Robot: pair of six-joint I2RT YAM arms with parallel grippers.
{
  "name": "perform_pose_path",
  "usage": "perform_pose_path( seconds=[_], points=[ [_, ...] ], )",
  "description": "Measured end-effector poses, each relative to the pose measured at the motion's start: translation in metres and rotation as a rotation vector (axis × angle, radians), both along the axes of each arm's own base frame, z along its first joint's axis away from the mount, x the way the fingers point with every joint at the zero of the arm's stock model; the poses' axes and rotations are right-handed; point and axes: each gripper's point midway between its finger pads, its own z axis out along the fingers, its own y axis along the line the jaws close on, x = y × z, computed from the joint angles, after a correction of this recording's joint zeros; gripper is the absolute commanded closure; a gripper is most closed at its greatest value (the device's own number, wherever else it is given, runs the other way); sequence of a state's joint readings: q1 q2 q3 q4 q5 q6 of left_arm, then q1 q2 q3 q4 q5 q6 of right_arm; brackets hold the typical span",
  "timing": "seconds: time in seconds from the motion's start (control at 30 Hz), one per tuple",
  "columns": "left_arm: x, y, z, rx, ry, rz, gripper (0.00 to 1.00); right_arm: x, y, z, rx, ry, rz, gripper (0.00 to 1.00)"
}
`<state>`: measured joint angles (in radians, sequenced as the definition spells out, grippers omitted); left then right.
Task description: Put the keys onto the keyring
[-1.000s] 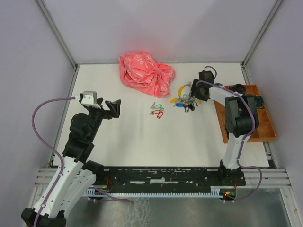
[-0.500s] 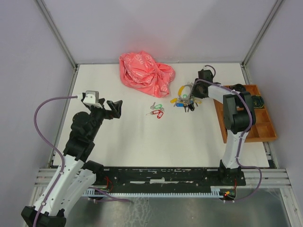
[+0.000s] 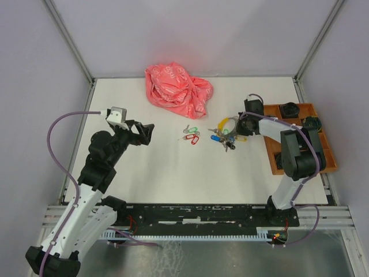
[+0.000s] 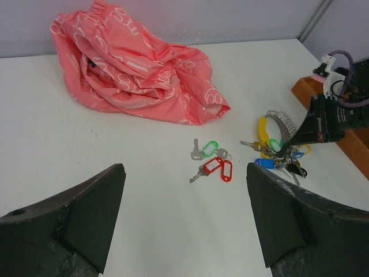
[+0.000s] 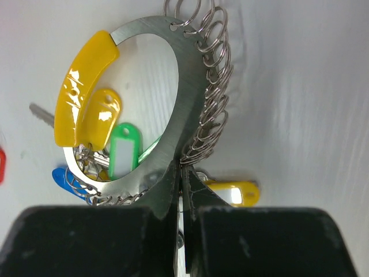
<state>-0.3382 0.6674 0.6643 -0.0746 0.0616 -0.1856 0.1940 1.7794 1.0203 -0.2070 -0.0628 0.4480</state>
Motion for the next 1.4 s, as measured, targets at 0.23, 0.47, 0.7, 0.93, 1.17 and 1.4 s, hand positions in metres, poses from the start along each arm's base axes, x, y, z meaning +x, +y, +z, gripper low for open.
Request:
perform_pose_path(
  seconds=[0.23,0.47,0.7,0.93,1.17,1.4],
  points=[
    [-0.001,-0.025,-0.015,-0.042,0.090,-0.114,0.10,-0.086,0.027,0.005,-0.018,0.068,0.138,0.97],
    [-0.009,-0.059,-0.043,-0.156,0.252,-0.231,0.14,-0.126,0.067,0.030,0.030,0.013,0.250,0.99],
    [-0.036,-0.104,-0.116,-0.159,0.504,-0.333,0.15,-0.141,0.098,0.041,0.060,-0.021,0.300,0.99],
    [-0.051,-0.128,-0.167,-0.178,0.660,-0.356,0.20,-0.154,0.130,0.036,0.034,-0.040,0.360,0.96],
    [-0.054,-0.137,-0.195,-0.154,0.729,-0.351,0.29,-0.164,0.149,0.009,0.004,0.003,0.392,0.87],
    [-0.064,-0.146,-0.222,-0.102,0.796,-0.362,0.39,-0.162,0.152,0.013,-0.008,-0.001,0.410,0.64]
  ],
)
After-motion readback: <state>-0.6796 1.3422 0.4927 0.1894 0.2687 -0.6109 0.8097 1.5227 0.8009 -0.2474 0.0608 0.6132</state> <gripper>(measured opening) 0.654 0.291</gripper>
